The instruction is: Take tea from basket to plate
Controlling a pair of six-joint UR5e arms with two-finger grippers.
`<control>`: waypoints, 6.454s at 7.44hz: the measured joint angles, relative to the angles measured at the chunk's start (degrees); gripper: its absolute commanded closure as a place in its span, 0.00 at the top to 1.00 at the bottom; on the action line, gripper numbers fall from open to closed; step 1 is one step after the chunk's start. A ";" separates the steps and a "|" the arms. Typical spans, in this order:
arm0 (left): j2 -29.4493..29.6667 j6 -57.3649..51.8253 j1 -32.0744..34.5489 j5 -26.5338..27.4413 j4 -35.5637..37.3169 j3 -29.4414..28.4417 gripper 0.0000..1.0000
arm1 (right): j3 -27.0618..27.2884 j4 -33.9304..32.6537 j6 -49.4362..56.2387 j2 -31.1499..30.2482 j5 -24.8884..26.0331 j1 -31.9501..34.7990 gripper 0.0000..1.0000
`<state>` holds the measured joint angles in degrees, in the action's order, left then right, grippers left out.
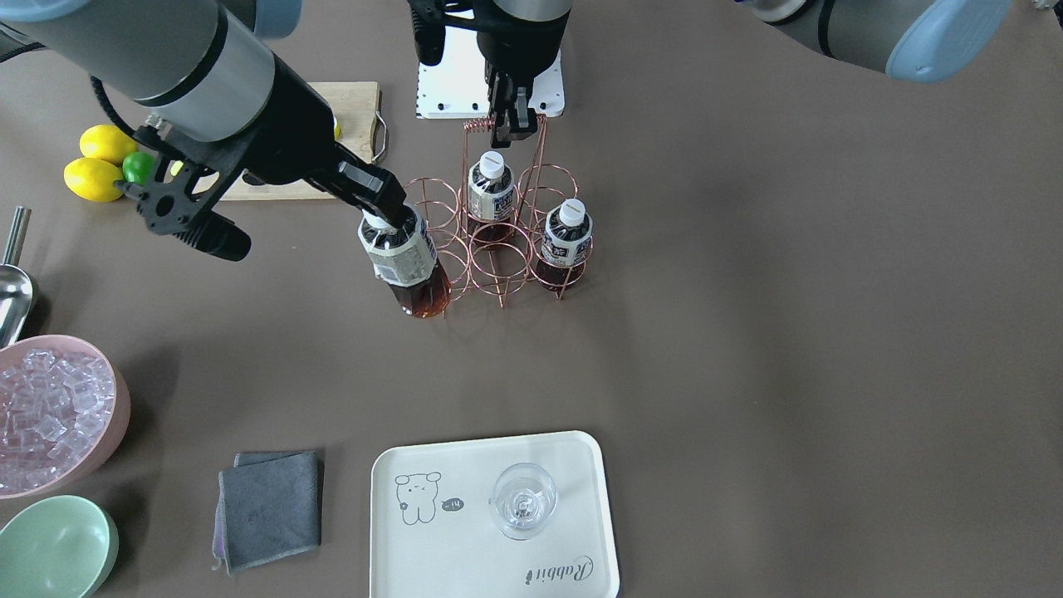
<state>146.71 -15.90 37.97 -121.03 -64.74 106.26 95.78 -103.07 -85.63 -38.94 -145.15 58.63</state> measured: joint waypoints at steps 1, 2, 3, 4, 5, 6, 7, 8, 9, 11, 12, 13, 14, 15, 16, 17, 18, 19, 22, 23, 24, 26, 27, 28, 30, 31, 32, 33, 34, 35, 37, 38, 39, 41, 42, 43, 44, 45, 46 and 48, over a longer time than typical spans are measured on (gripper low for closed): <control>-0.01 0.00 0.00 0.00 -0.02 0.00 0.00 | -6.92 -0.55 6.61 4.53 -0.20 2.49 0.00; -0.02 0.00 0.00 0.00 -0.03 0.04 0.00 | -15.52 -0.55 13.40 9.28 -0.16 4.11 0.00; -0.02 0.03 0.00 0.00 -0.04 0.12 0.00 | -23.81 0.27 19.67 12.95 0.20 4.89 0.00; -0.03 0.06 0.00 0.00 -0.03 0.25 0.00 | -30.87 3.05 24.43 14.86 0.55 5.12 0.00; -0.03 0.07 0.00 0.00 0.01 0.46 0.00 | -37.95 8.31 26.67 16.68 1.26 4.88 0.00; -0.03 0.08 0.03 0.05 0.03 0.75 0.00 | -44.57 13.33 27.58 18.96 2.63 4.19 0.00; -0.14 0.08 0.09 0.07 0.08 1.13 0.00 | -49.39 18.52 28.12 20.36 4.92 3.17 0.00; -0.32 0.08 0.29 0.08 0.21 1.89 0.00 | -52.51 23.02 28.36 20.96 8.03 1.80 0.00; -0.57 0.04 1.10 -0.01 0.60 3.26 0.00 | -55.21 26.55 28.62 21.61 11.03 0.35 0.00; -2.67 -0.01 3.09 -0.28 1.14 7.28 0.00 | -58.03 28.95 31.99 22.35 13.33 -0.86 0.32; -3.62 -0.06 4.60 -0.50 1.28 8.85 0.00 | -58.49 29.11 32.97 22.44 13.56 -1.05 0.76; -4.45 -0.28 6.07 -0.70 1.95 10.47 0.00 | -58.67 29.09 33.57 22.44 13.62 -1.20 1.00; -4.91 -1.57 7.66 -0.92 3.40 12.06 0.00 | -58.73 28.96 34.36 22.44 13.56 -1.24 1.00; -5.32 -5.01 10.04 -1.96 5.06 12.96 0.00 | -58.66 28.73 35.13 22.47 13.38 -1.05 1.00; -6.48 -9.57 13.29 -4.30 6.16 13.23 0.00 | -57.58 27.18 36.61 22.50 12.95 -0.47 1.00; -7.51 -14.10 16.28 -5.99 6.65 13.10 0.00 | -54.51 23.35 38.77 22.12 11.97 0.46 1.00; -8.52 -18.86 19.35 -6.87 6.96 12.93 0.00 | -48.10 17.43 41.97 19.92 11.28 1.42 1.00; -10.21 -23.93 22.53 -7.47 7.24 12.94 0.00 | -39.76 11.52 45.26 15.85 11.04 2.28 1.00; -17.57 -38.31 33.41 -8.57 8.02 11.59 0.00 | -11.52 -2.64 57.62 -4.49 10.75 6.78 1.00; -19.20 -42.54 36.68 -8.64 8.03 9.36 0.00 | -3.02 -7.19 63.35 -12.60 10.76 8.95 1.00; -20.02 -45.88 39.70 -8.68 7.87 6.48 0.00 | 3.70 -10.12 67.07 -20.87 10.77 11.26 1.00; -20.51 -51.01 43.35 -8.76 7.05 0.37 0.00 | 11.58 -11.35 77.76 -37.50 10.76 17.44 1.00; -20.55 -52.54 44.35 -8.75 4.36 -3.43 0.00 | 12.62 -11.10 83.88 -44.28 10.78 21.60 1.00; -20.51 -53.17 45.07 -8.76 0.08 -7.84 0.00 | 12.24 -10.12 90.47 -50.03 11.00 25.68 1.00; -19.59 -52.88 45.42 -8.78 -8.04 -16.05 0.00 | 10.12 -9.04 96.86 -55.89 12.11 31.68 1.00; -18.96 -52.74 45.43 -8.79 -11.80 -19.92 0.00 | 9.82 -8.79 97.62 -57.69 14.12 32.61 1.00; -18.46 -52.53 45.44 -8.74 -15.15 -23.44 0.00 | 9.69 -8.64 97.67 -58.64 15.92 32.95 1.00; -18.24 -52.12 45.44 -8.63 -18.31 -26.39 0.00 | 9.65 -8.53 97.59 -58.90 16.84 33.06 1.00; -18.11 -51.45 45.42 -8.46 -21.58 -29.07 0.00 | 9.65 -8.27 97.49 -58.60 17.19 33.06 1.00; -17.95 -50.33 45.24 -8.29 -24.31 -31.02 0.00 | 9.51 -7.33 97.44 -58.63 17.17 33.08 1.00; -17.12 -48.86 44.69 -6.99 -27.02 -33.41 0.00 | 6.88 -5.53 97.38 -57.92 15.67 32.25 1.00; -16.72 -48.59 44.36 -5.91 -27.69 -34.11 0.00 | 6.03 -4.99 97.38 -57.50 14.73 32.08 1.00; -16.56 -48.47 44.15 -5.39 -28.20 -34.70 0.00 | 5.45 -4.79 97.40 -57.31 14.52 32.03 1.00; -16.48 -47.52 43.40 -5.04 -29.10 -35.25 0.00 | 5.19 -4.64 97.41 -56.88 14.28 32.03 1.00; -16.45 -47.06 42.90 -4.87 -29.23 -35.30 0.00 | 4.89 -4.11 97.41 -56.20 14.49 32.09 1.00; -16.32 -46.87 42.43 -4.62 -29.28 -35.31 0.00 | 4.56 -2.73 97.36 -55.92 14.62 32.13 1.00; -16.23 -46.80 42.02 -4.43 -29.31 -35.32 0.00 | 4.29 -1.54 97.29 -55.93 14.60 32.15 1.00; -16.21 -46.78 41.79 -4.31 -29.30 -35.33 0.00 | 4.12 -0.93 97.21 -56.21 14.54 32.15 1.00; -16.20 -46.77 41.71 -4.25 -29.30 -35.33 0.00 | 3.63 -0.72 97.10 -56.50 14.54 32.17 1.00; -16.15 -46.70 41.62 -4.22 -29.30 -35.33 0.98 | 2.69 -0.52 97.25 -57.10 15.23 32.49 1.00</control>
<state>130.57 -62.60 79.59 -125.25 -94.04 70.93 98.47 -103.60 11.62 -96.04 -129.93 91.12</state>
